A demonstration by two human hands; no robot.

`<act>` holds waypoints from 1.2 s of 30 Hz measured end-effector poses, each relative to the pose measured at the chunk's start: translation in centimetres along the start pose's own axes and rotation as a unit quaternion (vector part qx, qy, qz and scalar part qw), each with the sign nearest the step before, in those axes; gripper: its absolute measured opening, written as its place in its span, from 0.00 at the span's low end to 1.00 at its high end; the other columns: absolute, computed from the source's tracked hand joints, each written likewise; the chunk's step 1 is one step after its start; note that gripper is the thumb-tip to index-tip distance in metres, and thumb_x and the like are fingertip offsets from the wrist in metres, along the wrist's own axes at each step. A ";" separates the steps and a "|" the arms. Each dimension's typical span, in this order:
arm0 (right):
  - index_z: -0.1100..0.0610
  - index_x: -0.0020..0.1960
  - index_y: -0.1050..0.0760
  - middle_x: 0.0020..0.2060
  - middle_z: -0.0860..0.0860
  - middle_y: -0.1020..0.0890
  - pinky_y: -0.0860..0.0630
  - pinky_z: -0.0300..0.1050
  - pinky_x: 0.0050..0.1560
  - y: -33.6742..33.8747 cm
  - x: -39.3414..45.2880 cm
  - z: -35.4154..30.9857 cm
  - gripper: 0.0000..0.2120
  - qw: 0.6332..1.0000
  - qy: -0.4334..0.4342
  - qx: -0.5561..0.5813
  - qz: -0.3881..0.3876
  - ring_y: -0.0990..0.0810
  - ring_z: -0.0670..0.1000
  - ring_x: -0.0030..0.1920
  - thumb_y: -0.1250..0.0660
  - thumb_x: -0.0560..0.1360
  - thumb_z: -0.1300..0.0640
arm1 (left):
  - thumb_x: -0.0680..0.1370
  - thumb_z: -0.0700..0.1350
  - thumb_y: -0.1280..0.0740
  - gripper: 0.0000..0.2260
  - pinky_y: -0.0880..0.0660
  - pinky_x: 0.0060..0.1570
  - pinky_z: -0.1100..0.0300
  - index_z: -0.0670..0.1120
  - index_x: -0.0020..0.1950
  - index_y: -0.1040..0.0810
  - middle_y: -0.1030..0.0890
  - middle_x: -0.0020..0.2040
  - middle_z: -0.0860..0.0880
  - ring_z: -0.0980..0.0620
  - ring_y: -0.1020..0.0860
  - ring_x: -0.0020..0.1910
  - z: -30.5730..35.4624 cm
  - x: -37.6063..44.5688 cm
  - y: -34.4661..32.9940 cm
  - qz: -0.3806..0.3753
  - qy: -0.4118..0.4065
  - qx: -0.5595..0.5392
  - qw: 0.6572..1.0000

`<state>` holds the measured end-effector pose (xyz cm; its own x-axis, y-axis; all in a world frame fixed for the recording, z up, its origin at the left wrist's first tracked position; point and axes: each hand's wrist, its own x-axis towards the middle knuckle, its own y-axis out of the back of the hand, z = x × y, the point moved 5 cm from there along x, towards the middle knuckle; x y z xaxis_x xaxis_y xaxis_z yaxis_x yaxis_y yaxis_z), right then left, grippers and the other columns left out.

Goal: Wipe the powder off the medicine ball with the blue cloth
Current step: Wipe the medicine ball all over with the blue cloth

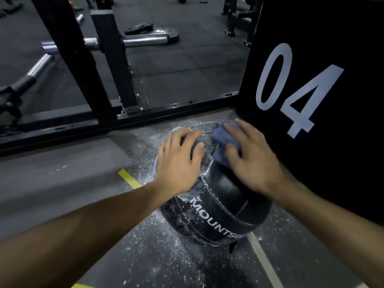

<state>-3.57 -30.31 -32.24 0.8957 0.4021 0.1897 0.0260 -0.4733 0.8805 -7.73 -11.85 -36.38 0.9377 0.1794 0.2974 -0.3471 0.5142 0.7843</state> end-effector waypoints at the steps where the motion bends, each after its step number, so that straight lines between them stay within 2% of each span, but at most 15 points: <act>1: 0.49 0.82 0.33 0.83 0.52 0.36 0.47 0.53 0.84 -0.5 -1.7 -1.3 0.31 0.997 0.054 -0.045 0.022 0.41 0.57 0.83 0.46 0.81 0.43 | 0.85 0.59 0.50 0.22 0.42 0.77 0.45 0.60 0.76 0.30 0.32 0.75 0.55 0.53 0.36 0.76 -0.1 0.4 0.1 -0.008 0.002 -0.014 1.000; 4: 0.52 0.82 0.33 0.84 0.54 0.38 0.40 0.67 0.81 -2.3 -6.8 -2.9 0.31 0.979 0.173 -0.088 0.063 0.44 0.61 0.85 0.41 0.81 0.45 | 0.87 0.57 0.46 0.17 0.39 0.75 0.47 0.60 0.74 0.26 0.28 0.73 0.56 0.53 0.33 0.73 -1.9 2.0 0.9 -0.035 0.033 -0.072 0.996; 7: 0.51 0.81 0.31 0.84 0.53 0.39 0.40 0.71 0.79 -2.9 -9.4 -2.1 0.31 0.965 0.231 -0.106 0.064 0.44 0.63 0.85 0.38 0.79 0.46 | 0.86 0.61 0.42 0.18 0.31 0.71 0.51 0.55 0.70 0.22 0.22 0.67 0.56 0.52 0.24 0.67 -5.3 3.4 1.5 -0.058 0.140 -0.158 0.976; 9: 0.50 0.81 0.31 0.84 0.53 0.38 0.41 0.72 0.79 -3.1 -10.5 -2.1 0.32 0.959 0.252 -0.118 0.052 0.43 0.64 0.84 0.37 0.77 0.48 | 0.85 0.62 0.42 0.22 0.34 0.70 0.57 0.53 0.75 0.25 0.23 0.67 0.59 0.54 0.25 0.70 -6.3 3.5 0.9 -0.123 0.186 -0.228 0.948; 11: 0.49 0.81 0.31 0.84 0.53 0.38 0.42 0.71 0.79 -3.2 -11.1 -2.6 0.34 0.947 0.279 -0.156 0.033 0.44 0.65 0.84 0.36 0.75 0.49 | 0.86 0.63 0.45 0.26 0.41 0.76 0.56 0.54 0.81 0.32 0.29 0.76 0.59 0.56 0.32 0.76 -6.1 3.4 0.3 -0.189 0.169 -0.247 0.935; 14: 0.49 0.81 0.31 0.84 0.53 0.38 0.44 0.69 0.80 -2.8 -10.1 -3.4 0.34 0.940 0.281 -0.195 0.007 0.45 0.64 0.85 0.37 0.75 0.47 | 0.86 0.63 0.47 0.25 0.44 0.74 0.60 0.55 0.81 0.34 0.33 0.80 0.56 0.60 0.36 0.75 -5.6 3.6 0.1 -0.210 0.146 -0.243 0.936; 17: 0.48 0.82 0.33 0.84 0.53 0.37 0.45 0.64 0.83 -1.7 -6.6 -4.2 0.32 0.962 0.205 -0.178 -0.007 0.44 0.59 0.85 0.42 0.78 0.44 | 0.87 0.61 0.47 0.25 0.45 0.69 0.61 0.55 0.82 0.34 0.33 0.80 0.56 0.59 0.36 0.75 -5.2 3.8 0.0 -0.215 0.133 -0.225 0.941; 21: 0.44 0.80 0.32 0.80 0.52 0.32 0.37 0.58 0.80 -0.2 0.8 -4.4 0.34 0.991 0.024 -0.108 -0.079 0.35 0.58 0.79 0.52 0.76 0.39 | 0.87 0.61 0.48 0.24 0.38 0.72 0.56 0.55 0.81 0.34 0.29 0.77 0.54 0.56 0.31 0.73 -5.1 3.6 -0.4 -0.207 0.119 -0.210 0.948; 22: 0.42 0.76 0.27 0.76 0.52 0.27 0.33 0.57 0.78 -0.2 3.2 -3.7 0.33 0.992 -0.025 -0.072 -0.100 0.30 0.59 0.76 0.51 0.75 0.38 | 0.86 0.63 0.48 0.25 0.35 0.72 0.53 0.56 0.81 0.34 0.28 0.76 0.53 0.54 0.29 0.70 -5.1 3.6 -0.8 -0.206 0.116 -0.200 0.951; 24: 0.38 0.58 0.17 0.62 0.51 0.19 0.25 0.58 0.70 -0.3 7.4 -2.5 0.25 0.985 -0.113 -0.018 -0.129 0.21 0.60 0.65 0.48 0.73 0.34 | 0.84 0.68 0.50 0.27 0.30 0.64 0.55 0.59 0.81 0.36 0.28 0.75 0.52 0.54 0.27 0.65 -5.1 3.4 -1.4 -0.192 0.113 -0.170 0.960; 26: 0.44 0.47 0.17 0.53 0.51 0.17 0.23 0.58 0.67 -1.2 10.2 -1.3 0.24 0.978 -0.135 -0.002 -0.160 0.17 0.60 0.59 0.43 0.73 0.29 | 0.83 0.71 0.52 0.29 0.27 0.54 0.60 0.60 0.80 0.36 0.28 0.72 0.52 0.54 0.24 0.59 -4.7 3.2 -1.8 -0.177 0.116 -0.150 0.966; 28: 0.51 0.53 0.16 0.58 0.53 0.15 0.23 0.57 0.68 -1.9 11.0 -1.2 0.27 0.970 -0.152 0.005 -0.189 0.17 0.60 0.62 0.39 0.73 0.30 | 0.81 0.72 0.55 0.31 0.23 0.57 0.52 0.60 0.79 0.36 0.26 0.69 0.50 0.52 0.22 0.56 -4.2 3.0 -1.9 -0.160 0.126 -0.130 0.970; 30: 0.47 0.63 0.17 0.65 0.52 0.17 0.25 0.57 0.71 -1.5 10.2 -2.7 0.30 0.975 -0.132 -0.025 -0.174 0.20 0.60 0.67 0.41 0.73 0.30 | 0.82 0.70 0.57 0.29 0.24 0.62 0.41 0.59 0.78 0.35 0.25 0.65 0.48 0.48 0.21 0.55 -4.1 2.8 -1.6 -0.151 0.143 -0.097 0.973; 32: 0.44 0.69 0.21 0.71 0.50 0.22 0.28 0.58 0.72 -1.0 8.0 -4.2 0.31 0.984 -0.089 -0.073 -0.139 0.26 0.60 0.72 0.46 0.73 0.33 | 0.84 0.65 0.56 0.25 0.26 0.64 0.39 0.58 0.76 0.35 0.25 0.64 0.48 0.46 0.22 0.56 -4.1 2.6 -1.4 -0.148 0.138 -0.063 0.977; 36: 0.43 0.77 0.28 0.79 0.50 0.31 0.37 0.62 0.80 -1.0 0.0 -6.7 0.34 0.982 0.082 -0.161 -0.061 0.36 0.59 0.80 0.50 0.73 0.39 | 0.85 0.64 0.53 0.23 0.28 0.67 0.39 0.59 0.78 0.37 0.27 0.72 0.45 0.40 0.24 0.66 -3.7 2.4 -1.3 -0.159 0.120 -0.050 0.979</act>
<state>-6.55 -24.60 -30.24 0.8099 0.5745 0.1184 -0.0365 -0.1521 0.9877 -5.00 -9.01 -38.75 0.9782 0.1829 -0.0987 -0.0459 0.6532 0.7558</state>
